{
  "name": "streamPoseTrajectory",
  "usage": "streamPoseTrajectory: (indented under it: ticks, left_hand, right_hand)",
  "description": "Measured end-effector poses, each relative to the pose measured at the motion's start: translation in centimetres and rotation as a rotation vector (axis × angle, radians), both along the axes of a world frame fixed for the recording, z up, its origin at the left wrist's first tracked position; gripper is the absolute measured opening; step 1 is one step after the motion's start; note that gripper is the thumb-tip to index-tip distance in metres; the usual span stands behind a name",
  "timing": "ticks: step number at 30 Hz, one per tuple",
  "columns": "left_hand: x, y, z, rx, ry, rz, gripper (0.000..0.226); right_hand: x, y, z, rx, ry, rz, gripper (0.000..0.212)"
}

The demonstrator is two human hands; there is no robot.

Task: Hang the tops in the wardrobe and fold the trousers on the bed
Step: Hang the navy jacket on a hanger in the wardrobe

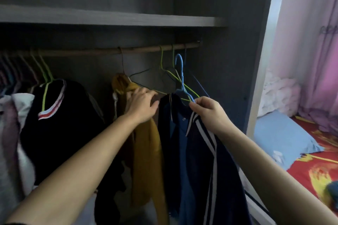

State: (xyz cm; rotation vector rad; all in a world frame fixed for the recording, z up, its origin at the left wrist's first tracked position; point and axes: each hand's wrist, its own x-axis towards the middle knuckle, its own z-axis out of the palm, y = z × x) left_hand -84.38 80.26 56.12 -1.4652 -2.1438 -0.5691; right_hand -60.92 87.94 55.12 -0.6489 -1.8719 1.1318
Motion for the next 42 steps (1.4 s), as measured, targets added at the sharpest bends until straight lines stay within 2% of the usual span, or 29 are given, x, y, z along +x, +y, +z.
streamPoseTrajectory:
  ticks: [9, 14, 17, 22, 24, 28, 31, 34, 37, 39, 42]
  left_hand:
    - [-7.5, 1.1, 6.6, 0.025, 0.166, 0.359, 0.076]
    - [-10.8, 3.0, 8.3, 0.064, 0.127, 0.434, 0.106]
    - [-12.4, 3.4, 7.0, 0.103, 0.137, 0.392, 0.106]
    - [-13.3, 3.3, 6.1, 0.148, 0.202, 0.385, 0.103]
    - [-13.2, 3.3, 6.1, 0.143, 0.2, 0.375, 0.103]
    - [-12.3, 3.1, 6.7, 0.075, 0.146, 0.407, 0.101]
    - [-9.9, 2.5, 5.2, 0.031, 0.069, 0.452, 0.084]
    - [-6.9, 1.0, 1.1, 0.145, -0.044, 0.361, 0.069]
    - [-3.3, -0.7, -4.0, 0.259, -0.002, 0.206, 0.065]
    - [-0.5, -1.4, -7.5, 0.283, 0.062, 0.123, 0.062]
    - [3.9, -2.2, -12.6, 0.266, 0.056, 0.086, 0.065]
  right_hand:
    - [-14.0, 6.3, 5.3, 0.096, 0.075, 0.127, 0.021]
    - [-20.1, 8.2, 6.6, 0.13, 0.015, 0.147, 0.018]
    - [-22.0, 9.1, 4.2, 0.129, -0.086, 0.181, 0.017]
    - [-22.9, 9.9, 1.6, 0.077, -0.076, 0.197, 0.007]
    - [-22.6, 9.9, 1.5, 0.118, -0.119, 0.175, 0.012]
    - [-20.4, 9.3, 0.8, 0.276, -0.204, 0.091, 0.041]
    - [-17.5, 8.6, -0.5, 0.335, -0.183, 0.044, 0.047]
    - [-13.8, 7.6, -2.6, 0.367, -0.136, 0.014, 0.047]
    - [-9.6, 6.0, -5.7, 0.375, -0.112, -0.049, 0.043]
    - [-6.7, 4.7, -8.2, 0.378, -0.159, -0.111, 0.043]
    - [-1.6, 2.3, -12.9, 0.418, -0.279, -0.241, 0.046]
